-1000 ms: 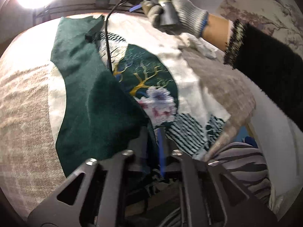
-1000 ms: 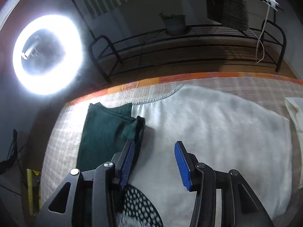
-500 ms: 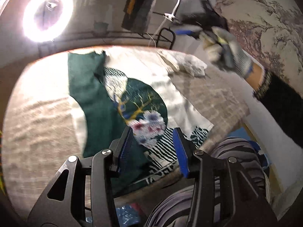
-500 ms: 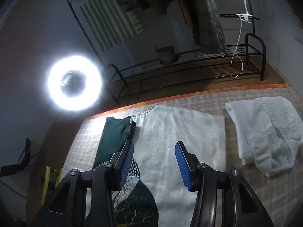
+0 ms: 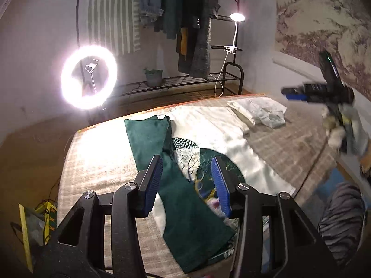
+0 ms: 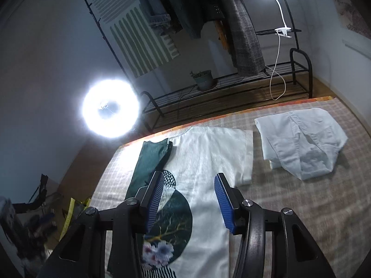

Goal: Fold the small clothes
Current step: 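Open the right tool and move it to the white sleeve edge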

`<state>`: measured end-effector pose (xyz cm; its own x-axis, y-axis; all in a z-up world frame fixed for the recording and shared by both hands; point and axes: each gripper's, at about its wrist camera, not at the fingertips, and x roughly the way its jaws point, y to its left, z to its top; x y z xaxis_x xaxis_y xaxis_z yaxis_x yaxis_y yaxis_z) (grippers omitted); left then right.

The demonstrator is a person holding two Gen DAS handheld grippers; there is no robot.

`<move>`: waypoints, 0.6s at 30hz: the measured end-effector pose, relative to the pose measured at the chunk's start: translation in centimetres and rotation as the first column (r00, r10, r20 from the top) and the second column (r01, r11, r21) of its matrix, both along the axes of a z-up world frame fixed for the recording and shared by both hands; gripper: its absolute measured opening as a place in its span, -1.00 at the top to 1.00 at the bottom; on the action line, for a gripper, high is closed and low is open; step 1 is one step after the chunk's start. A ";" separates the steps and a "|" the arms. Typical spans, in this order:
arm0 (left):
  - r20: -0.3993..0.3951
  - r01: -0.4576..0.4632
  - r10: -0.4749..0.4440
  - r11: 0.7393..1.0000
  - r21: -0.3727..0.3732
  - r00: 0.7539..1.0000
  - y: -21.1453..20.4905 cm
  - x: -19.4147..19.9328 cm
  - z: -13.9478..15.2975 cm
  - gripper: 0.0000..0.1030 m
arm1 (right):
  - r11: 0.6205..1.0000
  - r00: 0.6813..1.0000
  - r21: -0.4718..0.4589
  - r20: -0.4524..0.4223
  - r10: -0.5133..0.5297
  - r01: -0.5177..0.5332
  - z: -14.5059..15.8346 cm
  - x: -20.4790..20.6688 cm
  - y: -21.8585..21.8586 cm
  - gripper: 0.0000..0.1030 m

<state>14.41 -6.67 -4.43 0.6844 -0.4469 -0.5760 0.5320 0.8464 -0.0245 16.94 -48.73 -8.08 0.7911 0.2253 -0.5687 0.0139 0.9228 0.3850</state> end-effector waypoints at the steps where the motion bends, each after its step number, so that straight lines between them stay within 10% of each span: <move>1: -0.006 0.001 -0.001 1.000 -0.003 1.000 -0.5 0.1 0.0 0.14 | 1.000 1.000 -0.005 0.003 -0.002 0.002 -0.1 -0.5 -0.1 0.05; 7: -0.008 0.048 -0.048 0.999 0.005 0.999 -6.3 -1.3 -1.8 0.14 | 0.999 0.999 -0.018 -0.003 -0.037 0.037 -2.0 -2.5 -1.5 0.05; 18: -0.178 0.227 -0.207 0.969 0.102 0.962 -20.3 -4.7 -14.0 0.36 | 0.989 0.995 0.107 -0.004 -0.102 0.102 -5.4 -5.4 -8.1 0.04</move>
